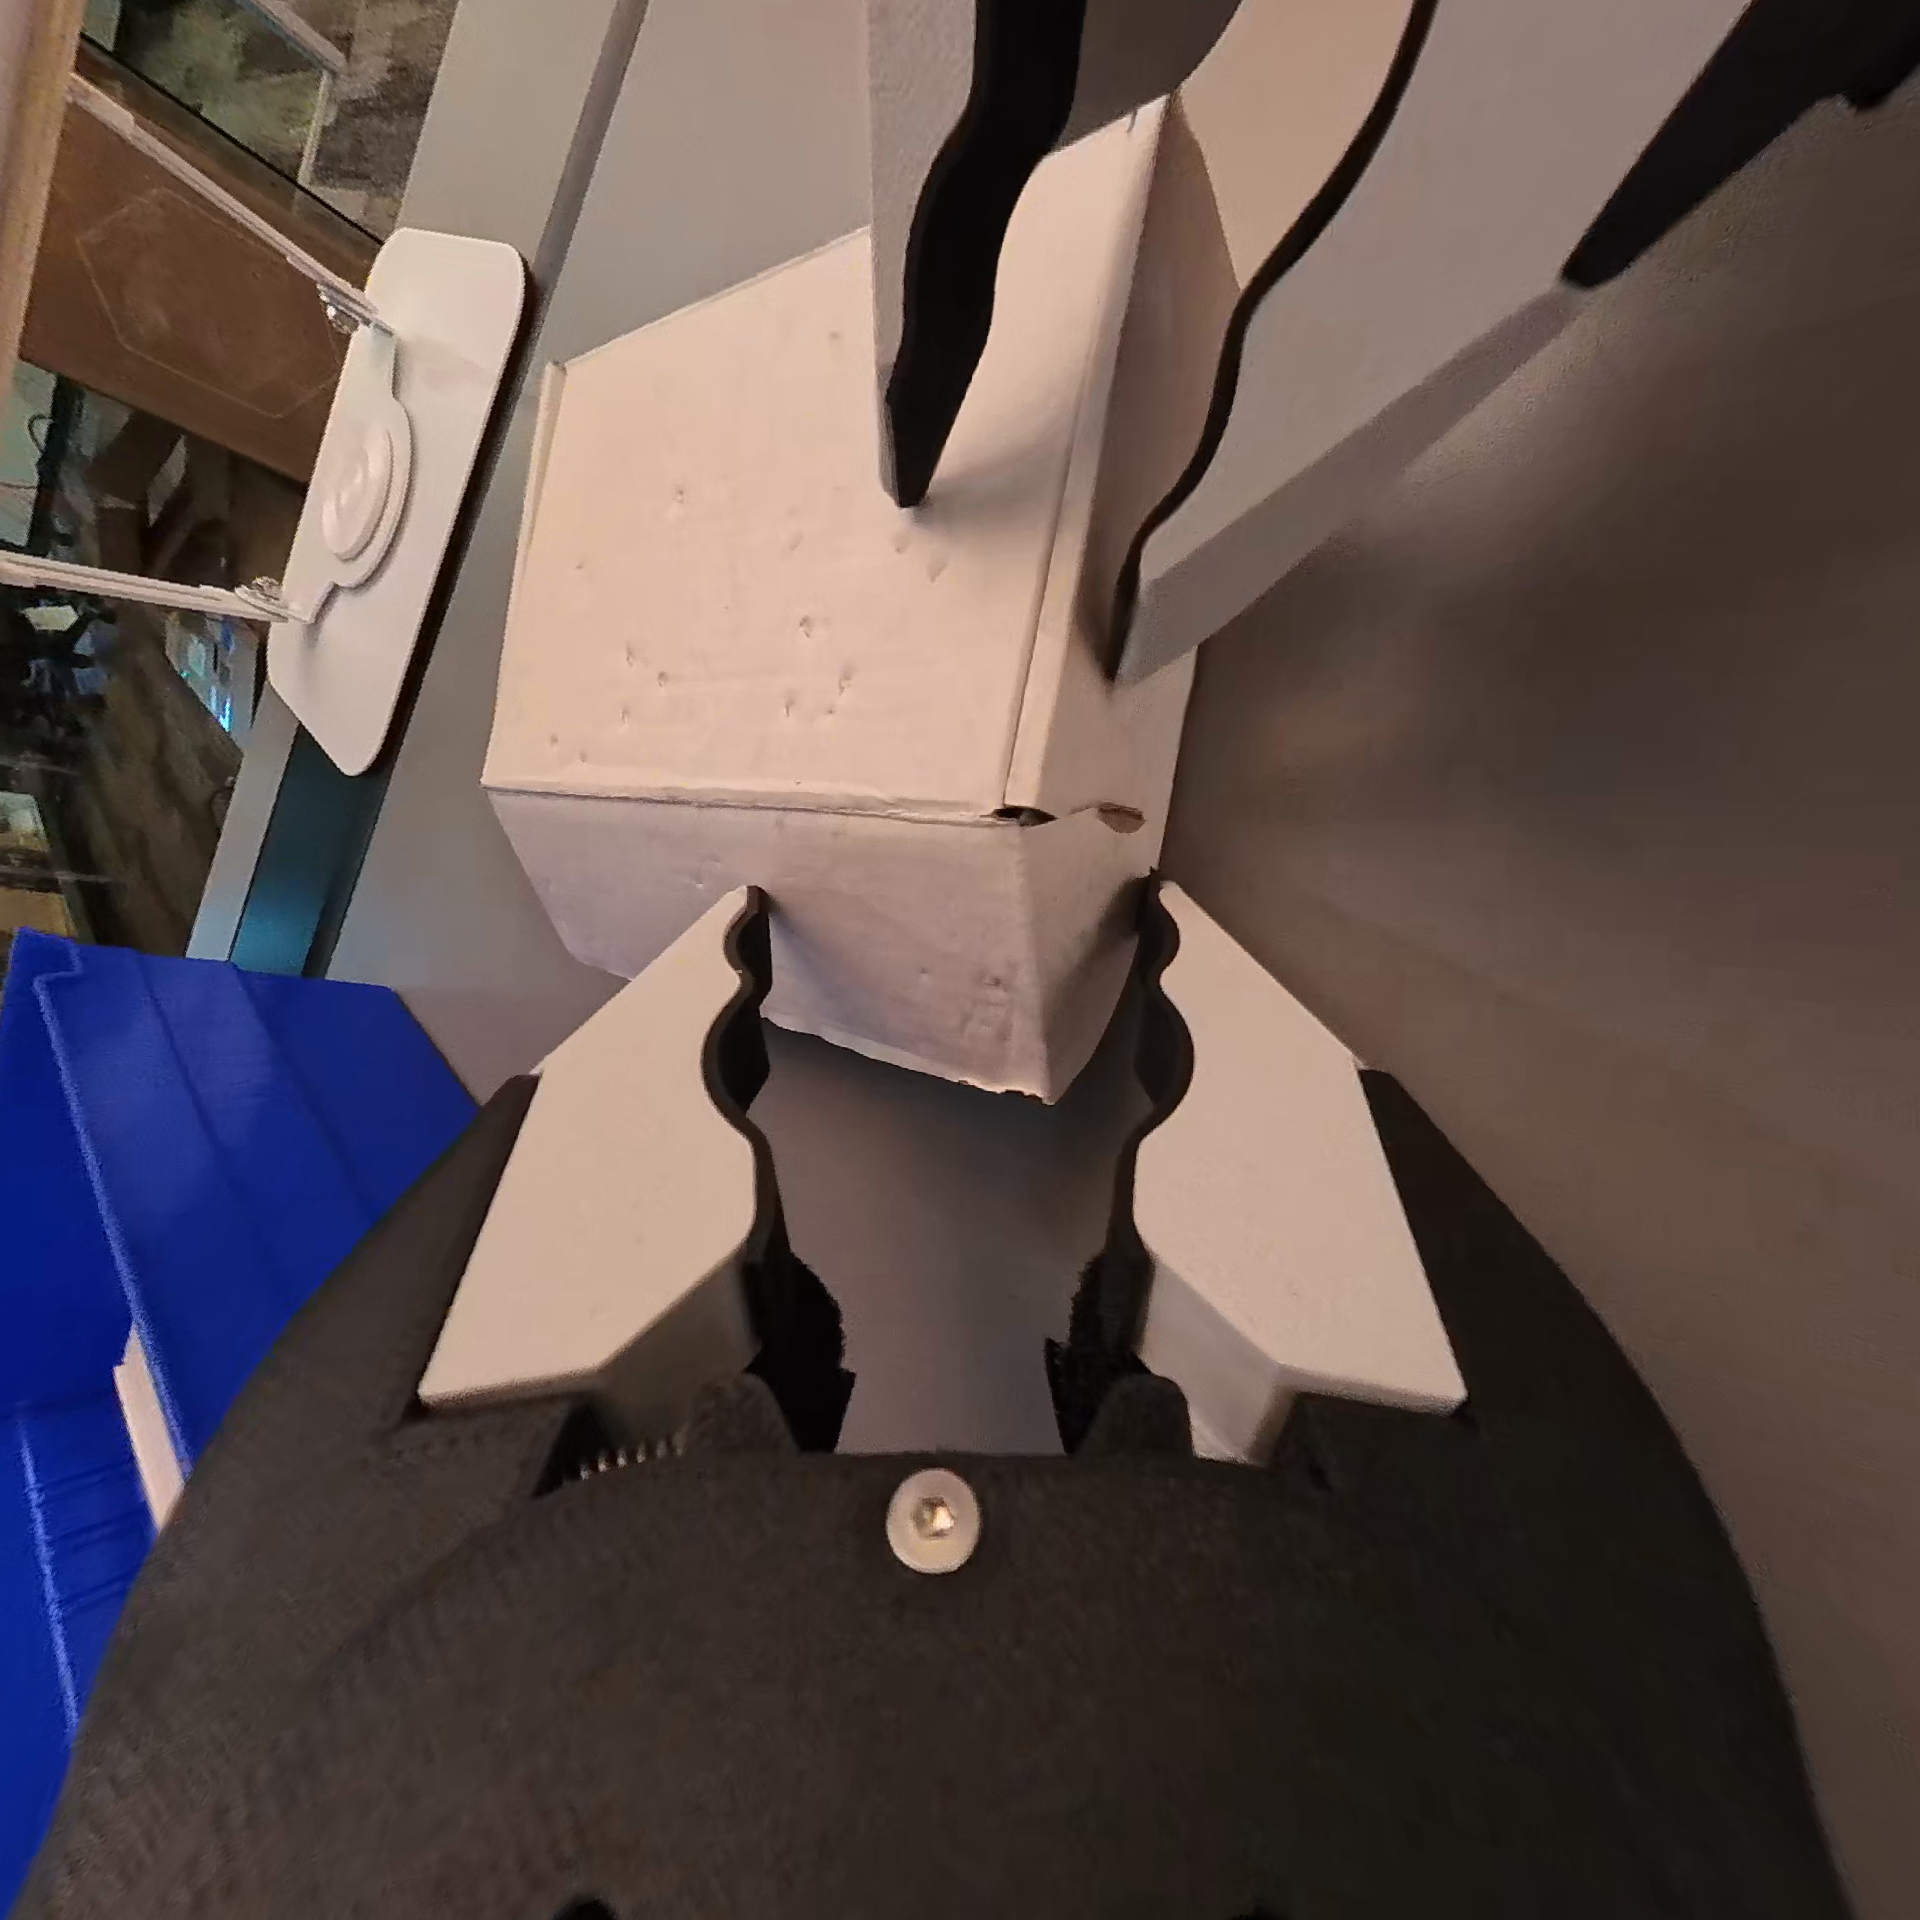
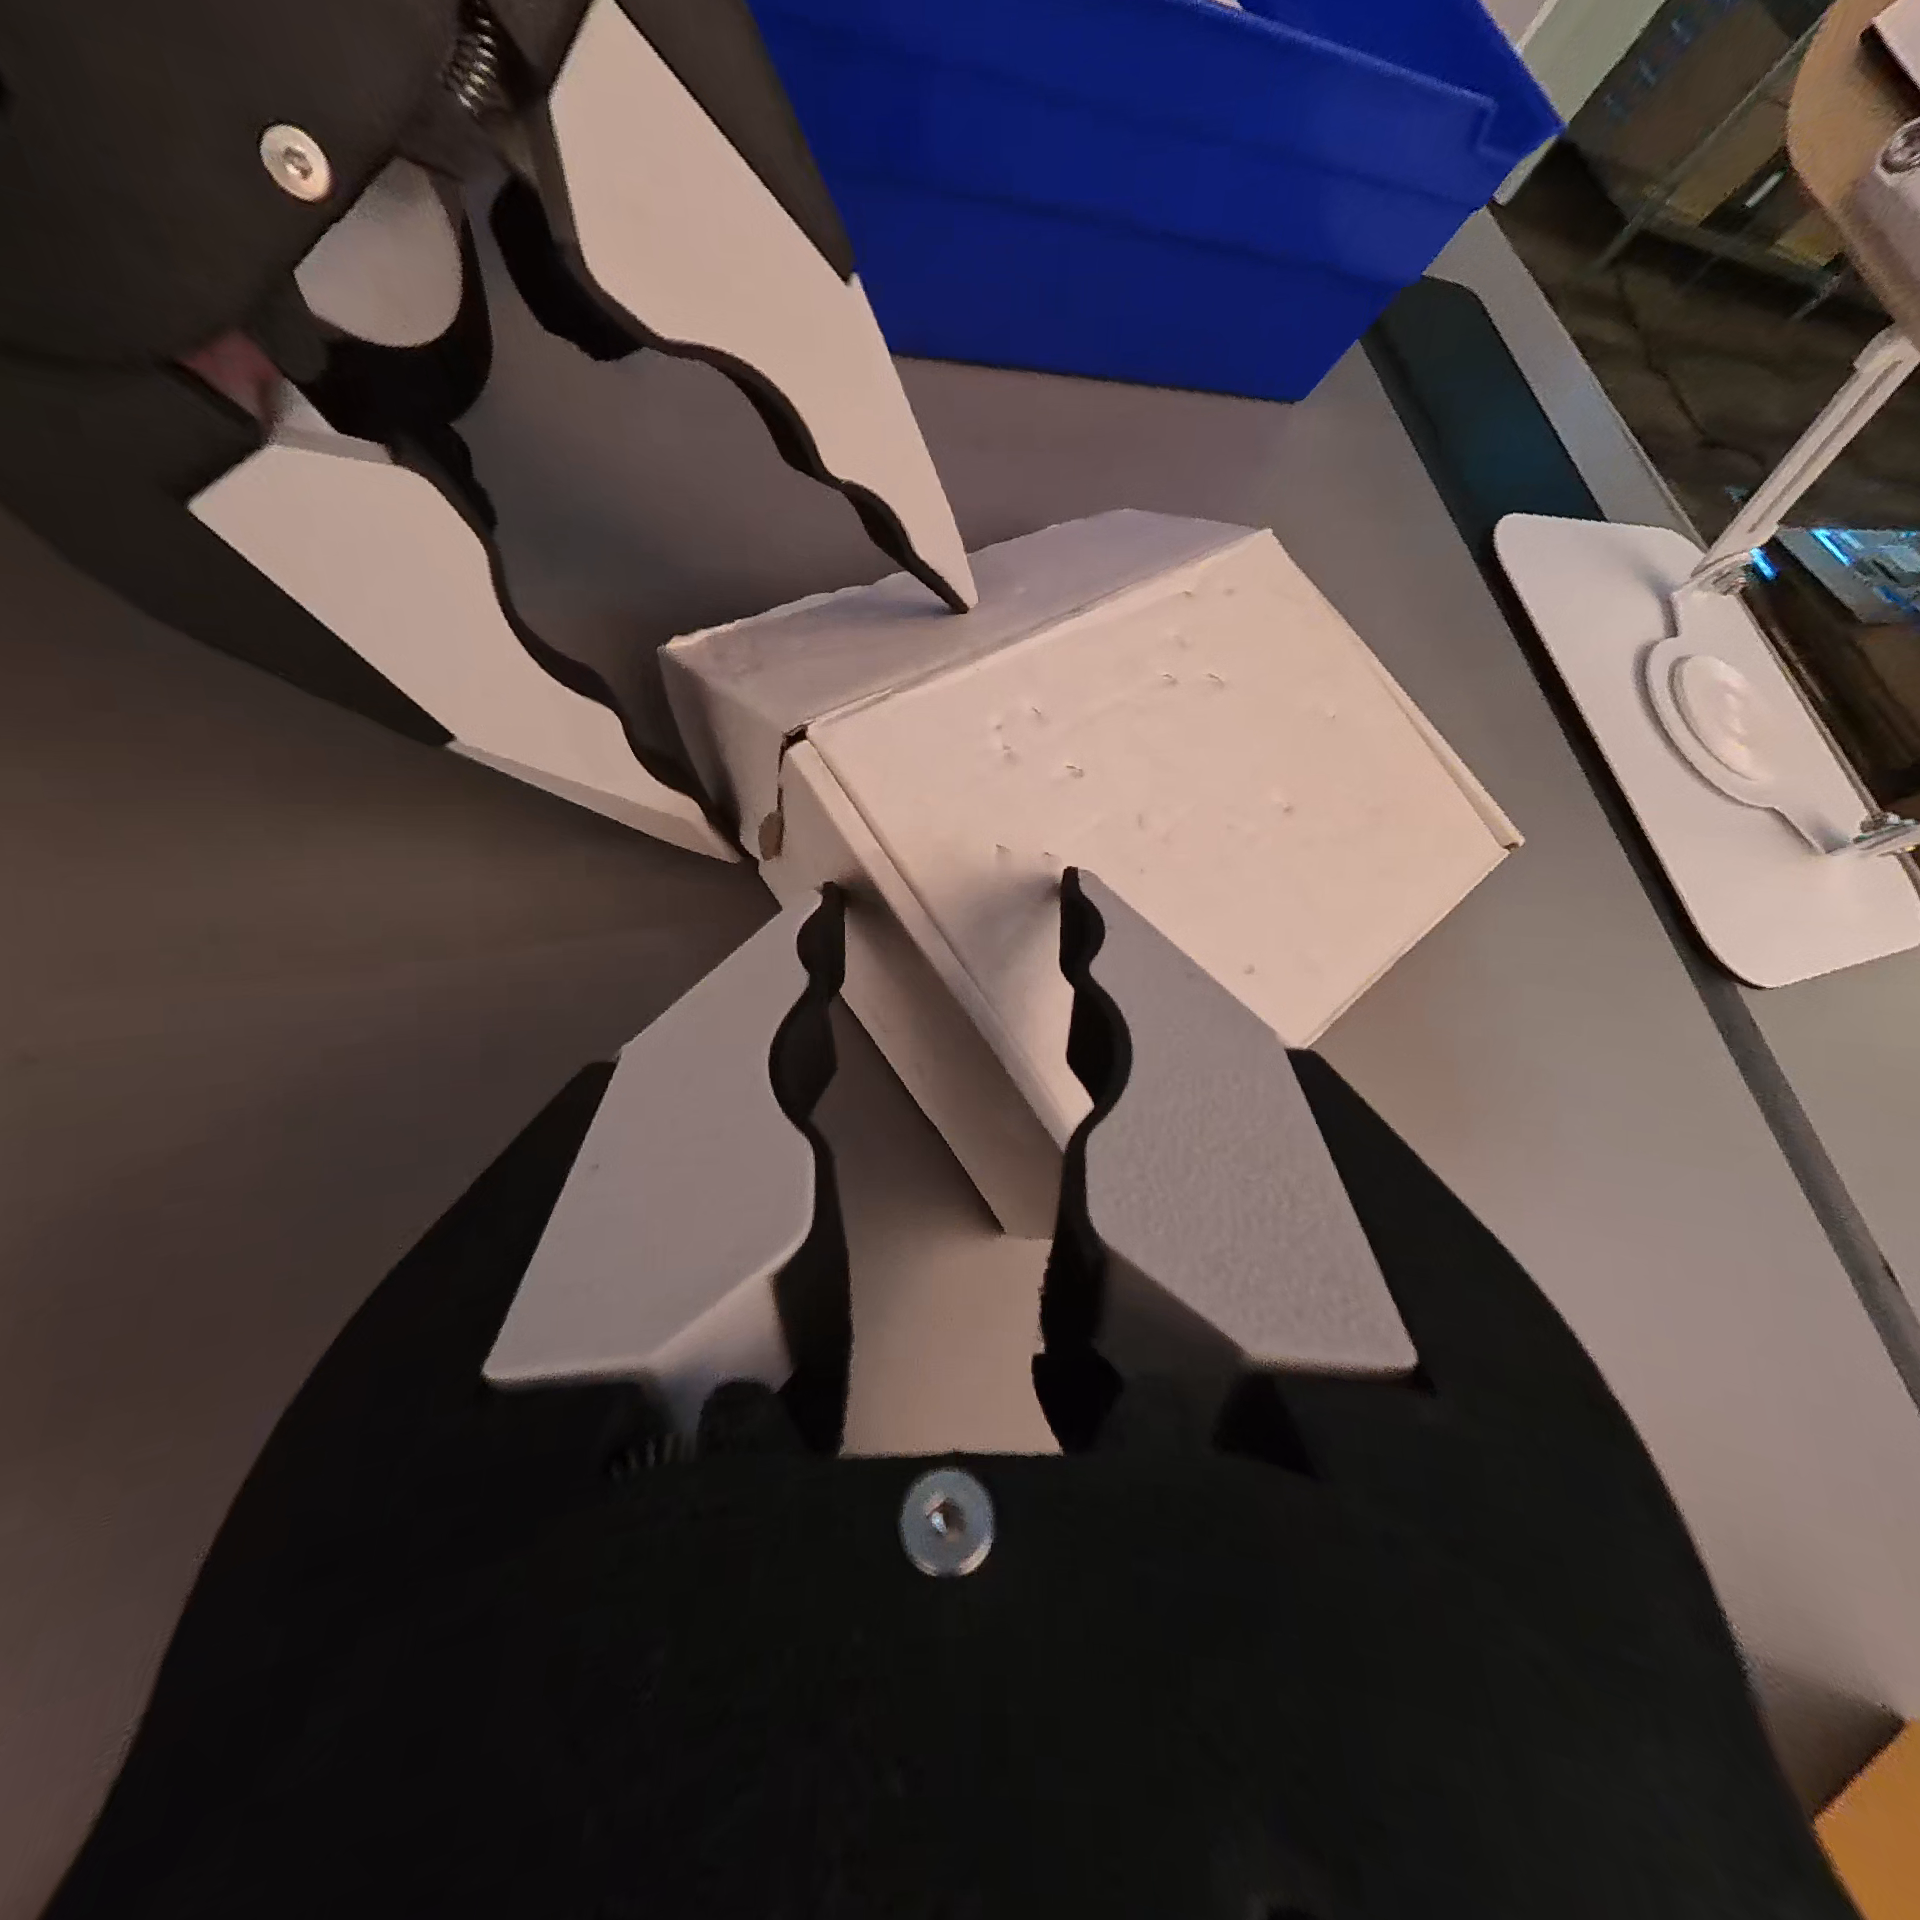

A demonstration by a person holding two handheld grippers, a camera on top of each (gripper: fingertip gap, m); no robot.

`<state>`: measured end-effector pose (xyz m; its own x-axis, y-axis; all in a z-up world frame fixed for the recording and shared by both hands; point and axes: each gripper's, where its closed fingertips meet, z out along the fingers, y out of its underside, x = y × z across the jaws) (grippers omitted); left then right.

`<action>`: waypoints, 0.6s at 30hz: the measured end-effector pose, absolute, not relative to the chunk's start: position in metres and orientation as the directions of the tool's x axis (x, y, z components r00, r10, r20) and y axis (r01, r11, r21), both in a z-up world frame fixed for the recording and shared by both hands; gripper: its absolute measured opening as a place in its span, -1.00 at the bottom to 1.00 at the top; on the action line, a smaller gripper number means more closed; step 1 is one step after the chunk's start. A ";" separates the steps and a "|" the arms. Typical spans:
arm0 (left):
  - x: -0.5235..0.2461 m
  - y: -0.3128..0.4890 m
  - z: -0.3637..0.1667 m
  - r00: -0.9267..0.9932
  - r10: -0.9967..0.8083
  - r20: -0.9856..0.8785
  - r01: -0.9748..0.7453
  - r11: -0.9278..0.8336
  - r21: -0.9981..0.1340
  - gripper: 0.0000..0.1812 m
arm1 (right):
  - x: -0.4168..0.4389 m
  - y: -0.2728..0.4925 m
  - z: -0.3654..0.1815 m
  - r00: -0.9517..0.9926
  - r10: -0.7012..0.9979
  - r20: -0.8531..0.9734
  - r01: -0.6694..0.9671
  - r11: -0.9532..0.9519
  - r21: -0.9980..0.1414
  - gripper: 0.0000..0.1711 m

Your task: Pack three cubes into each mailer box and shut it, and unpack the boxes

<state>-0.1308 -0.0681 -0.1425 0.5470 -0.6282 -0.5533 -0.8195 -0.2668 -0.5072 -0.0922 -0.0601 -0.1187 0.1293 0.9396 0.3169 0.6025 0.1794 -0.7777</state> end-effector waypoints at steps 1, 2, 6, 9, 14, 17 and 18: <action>-0.131 -0.068 -0.142 0.542 -0.630 -0.556 -0.822 -0.262 -0.506 -0.23 | -0.092 -0.060 -0.118 0.128 0.941 0.312 0.597 0.178 -0.782 -0.50; -0.131 -0.069 -0.142 0.539 -0.631 -0.557 -0.824 -0.258 -0.505 -0.23 | -0.092 -0.060 -0.118 0.127 0.942 0.309 0.593 0.178 -0.785 -0.52; -0.132 -0.070 -0.141 0.521 -0.642 -0.563 -0.834 -0.243 -0.495 -0.26 | -0.091 -0.060 -0.119 0.123 0.942 0.311 0.594 0.181 -0.784 -0.52; -0.133 -0.071 -0.141 0.510 -0.651 -0.563 -0.839 -0.234 -0.490 -0.27 | -0.091 -0.060 -0.119 0.122 0.943 0.308 0.591 0.180 -0.786 -0.53; -0.134 -0.072 -0.141 0.499 -0.659 -0.563 -0.846 -0.229 -0.482 -0.29 | -0.091 -0.060 -0.119 0.119 0.943 0.309 0.592 0.183 -0.785 -0.53; -0.135 -0.073 -0.140 0.492 -0.660 -0.568 -0.851 -0.227 -0.473 -0.31 | -0.091 -0.060 -0.119 0.116 0.944 0.309 0.591 0.184 -0.785 -0.53; -0.135 -0.073 -0.140 0.488 -0.659 -0.572 -0.854 -0.225 -0.469 -0.31 | -0.091 -0.060 -0.119 0.115 0.945 0.307 0.590 0.184 -0.786 -0.53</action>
